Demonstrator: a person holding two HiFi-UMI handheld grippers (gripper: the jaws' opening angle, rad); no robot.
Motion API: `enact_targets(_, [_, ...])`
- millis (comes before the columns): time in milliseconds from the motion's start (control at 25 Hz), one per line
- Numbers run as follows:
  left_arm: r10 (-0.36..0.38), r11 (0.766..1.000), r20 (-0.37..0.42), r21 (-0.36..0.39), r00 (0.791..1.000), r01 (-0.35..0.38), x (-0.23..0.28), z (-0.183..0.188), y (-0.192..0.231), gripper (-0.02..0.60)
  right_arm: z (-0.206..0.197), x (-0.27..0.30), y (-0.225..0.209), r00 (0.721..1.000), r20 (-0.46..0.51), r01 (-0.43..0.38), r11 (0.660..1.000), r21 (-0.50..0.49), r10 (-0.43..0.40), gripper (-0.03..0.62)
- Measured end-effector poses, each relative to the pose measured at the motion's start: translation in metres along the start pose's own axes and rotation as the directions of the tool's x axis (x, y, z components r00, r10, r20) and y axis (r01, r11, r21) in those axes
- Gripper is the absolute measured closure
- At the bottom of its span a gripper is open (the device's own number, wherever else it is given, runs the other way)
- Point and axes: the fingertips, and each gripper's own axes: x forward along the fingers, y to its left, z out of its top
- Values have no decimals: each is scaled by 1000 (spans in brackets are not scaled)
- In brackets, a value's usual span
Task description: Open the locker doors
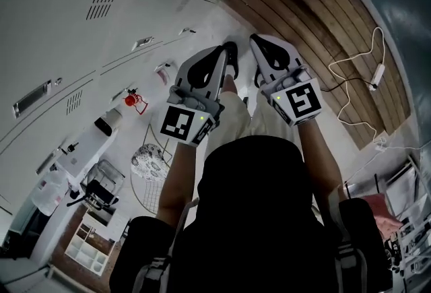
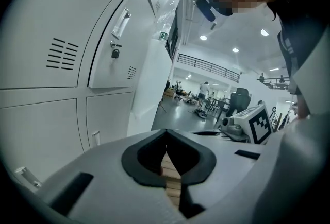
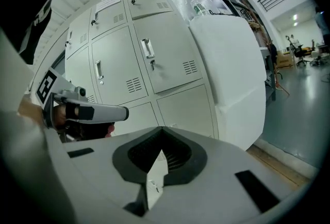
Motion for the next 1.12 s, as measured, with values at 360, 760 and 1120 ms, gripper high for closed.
enact_targets(360, [-56,998,-58,3,997,56,17,-19,33,566,-9,39,-7,996,55,-74,988,133,67,591])
enact_targets(760, [-62,998,-85,-2,994,62,42,-30,77,566,-18,88,-28,999,51,-14,988,151,6,591])
enact_targets(1120, [-66,998,-110,9,992,68,55,-43,110,567,-38,136,-29,1000,10,9,997,79,-10,589])
